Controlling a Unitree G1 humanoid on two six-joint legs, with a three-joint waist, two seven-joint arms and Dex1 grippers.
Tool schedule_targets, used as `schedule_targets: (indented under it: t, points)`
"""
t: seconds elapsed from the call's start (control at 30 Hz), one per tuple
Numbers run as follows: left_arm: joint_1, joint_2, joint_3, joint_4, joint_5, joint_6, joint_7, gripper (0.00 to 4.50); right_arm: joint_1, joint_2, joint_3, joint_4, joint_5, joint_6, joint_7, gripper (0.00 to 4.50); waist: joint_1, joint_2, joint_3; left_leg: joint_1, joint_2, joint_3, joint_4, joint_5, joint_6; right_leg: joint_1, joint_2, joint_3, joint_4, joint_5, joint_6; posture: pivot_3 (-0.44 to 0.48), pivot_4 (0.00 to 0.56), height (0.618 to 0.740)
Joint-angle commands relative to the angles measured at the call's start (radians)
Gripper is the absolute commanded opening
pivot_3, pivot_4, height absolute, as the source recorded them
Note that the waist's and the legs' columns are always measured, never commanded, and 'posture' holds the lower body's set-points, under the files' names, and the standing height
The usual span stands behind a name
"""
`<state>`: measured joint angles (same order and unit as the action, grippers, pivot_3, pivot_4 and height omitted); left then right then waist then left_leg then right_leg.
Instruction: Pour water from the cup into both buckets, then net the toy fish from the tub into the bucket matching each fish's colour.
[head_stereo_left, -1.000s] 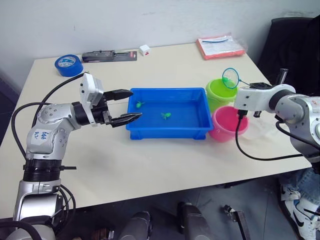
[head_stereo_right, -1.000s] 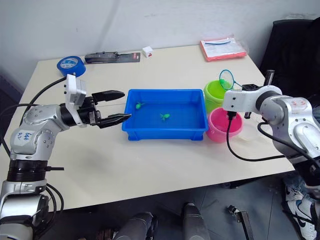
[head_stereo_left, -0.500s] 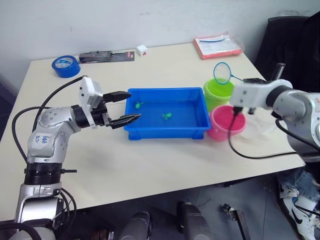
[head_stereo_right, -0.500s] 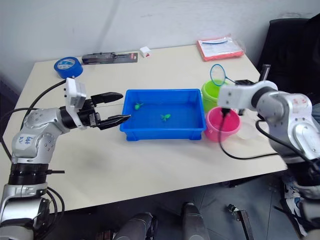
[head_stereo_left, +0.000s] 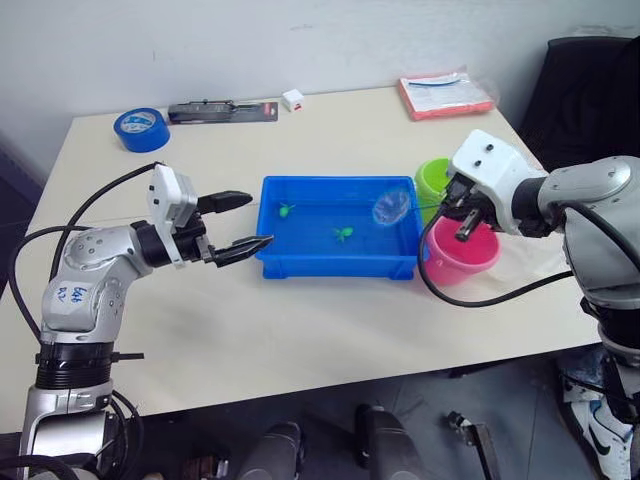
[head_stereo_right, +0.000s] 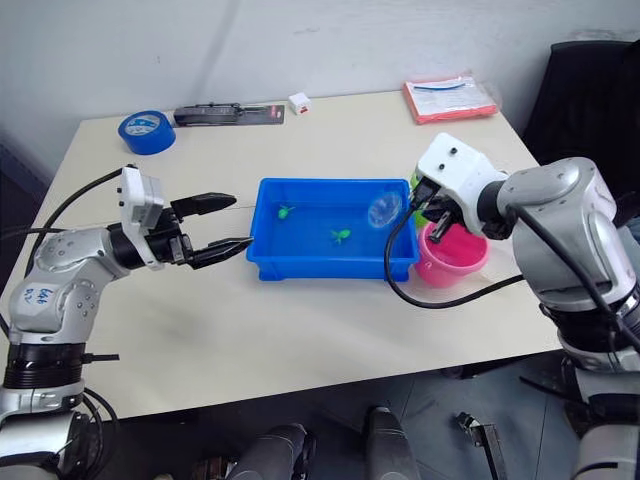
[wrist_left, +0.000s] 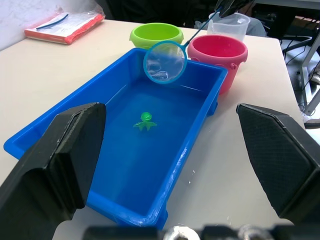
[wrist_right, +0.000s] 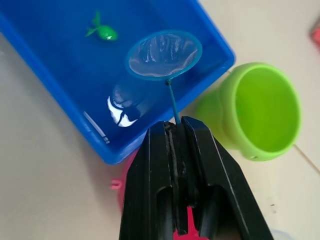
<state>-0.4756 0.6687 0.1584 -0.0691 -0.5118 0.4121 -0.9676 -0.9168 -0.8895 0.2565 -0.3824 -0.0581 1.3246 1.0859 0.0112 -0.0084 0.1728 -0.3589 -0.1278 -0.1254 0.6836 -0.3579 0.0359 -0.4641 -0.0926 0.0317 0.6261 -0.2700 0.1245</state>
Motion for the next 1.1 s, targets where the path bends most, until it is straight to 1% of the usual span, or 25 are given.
schedule_targets:
  t: [0.03, 0.2, 0.3, 0.5, 0.57, 0.7, 0.87, 0.97, 1.1]
  points:
    - [0.014, 0.012, 0.033, -0.052, -0.025, 0.009, 0.013, 4.5, -0.074, -0.014, 0.033, 0.002, 0.081, 0.114, -0.009, 0.78, -0.002, 0.0, 0.0, 0.0, 0.0, 0.0, 0.0, 0.0, 0.0, 0.0, 0.0, 0.0, 0.0, 0.0, 0.0, 0.0, 0.15, 0.74]
    - [0.038, 0.01, 0.04, -0.085, -0.032, 0.023, 0.03, 4.5, -0.152, 0.011, 0.106, 0.076, 0.171, 0.219, -0.04, 0.78, -0.001, 0.0, 0.0, 0.0, 0.0, 0.0, 0.0, 0.0, 0.0, 0.0, 0.0, 0.0, 0.0, 0.0, 0.0, 0.0, 0.15, 0.74]
    - [0.056, 0.013, 0.048, -0.105, -0.034, 0.032, 0.038, 4.5, -0.174, 0.032, 0.134, 0.111, 0.211, 0.246, -0.074, 0.78, -0.002, 0.0, 0.0, 0.0, 0.0, 0.0, 0.0, 0.0, 0.0, 0.0, 0.0, 0.0, 0.0, 0.0, 0.0, 0.0, 0.15, 0.74]
    - [0.103, 0.03, 0.079, -0.155, -0.045, 0.054, 0.059, 4.5, -0.181, 0.09, 0.172, 0.213, 0.254, 0.223, -0.151, 0.78, -0.002, 0.0, 0.0, 0.0, 0.0, 0.0, 0.0, 0.0, 0.0, 0.0, 0.0, 0.0, 0.0, 0.0, 0.0, 0.0, 0.15, 0.74]
    - [0.124, 0.038, 0.096, -0.181, -0.053, 0.069, 0.069, 4.5, -0.176, 0.129, 0.177, 0.266, 0.257, 0.198, -0.184, 0.78, -0.006, 0.0, 0.0, 0.0, 0.0, 0.0, 0.0, 0.0, 0.0, 0.0, 0.0, 0.0, 0.0, 0.0, 0.0, 0.0, 0.15, 0.74]
    - [0.153, 0.056, 0.12, -0.222, -0.07, 0.097, 0.085, 4.5, -0.163, 0.198, 0.147, 0.339, 0.262, 0.154, -0.245, 0.78, -0.012, 0.0, 0.0, 0.0, 0.0, 0.0, 0.0, 0.0, 0.0, -0.001, 0.0, 0.0, 0.0, 0.0, 0.0, 0.0, 0.15, 0.74]
    - [0.162, 0.081, 0.135, -0.237, -0.084, 0.118, 0.09, 4.5, -0.157, 0.271, 0.046, 0.387, 0.28, 0.118, -0.311, 0.78, -0.014, 0.0, 0.0, 0.0, 0.0, 0.0, 0.0, 0.0, 0.0, -0.001, 0.0, -0.001, 0.0, 0.0, 0.0, 0.0, 0.15, 0.74]
    - [0.154, 0.09, 0.131, -0.231, -0.089, 0.119, 0.089, 4.5, -0.159, 0.292, -0.012, 0.384, 0.303, 0.126, -0.333, 0.78, -0.014, 0.0, 0.0, 0.0, 0.0, 0.0, 0.0, 0.0, 0.0, -0.001, 0.0, -0.001, 0.0, 0.0, 0.0, 0.0, 0.15, 0.74]
    - [0.121, 0.092, 0.106, -0.201, -0.084, 0.108, 0.076, 4.5, -0.161, 0.322, -0.122, 0.344, 0.351, 0.18, -0.356, 0.78, -0.013, 0.0, 0.0, 0.0, 0.0, 0.0, 0.0, 0.0, 0.0, -0.001, 0.0, -0.001, 0.0, 0.0, 0.0, 0.0, 0.15, 0.74]
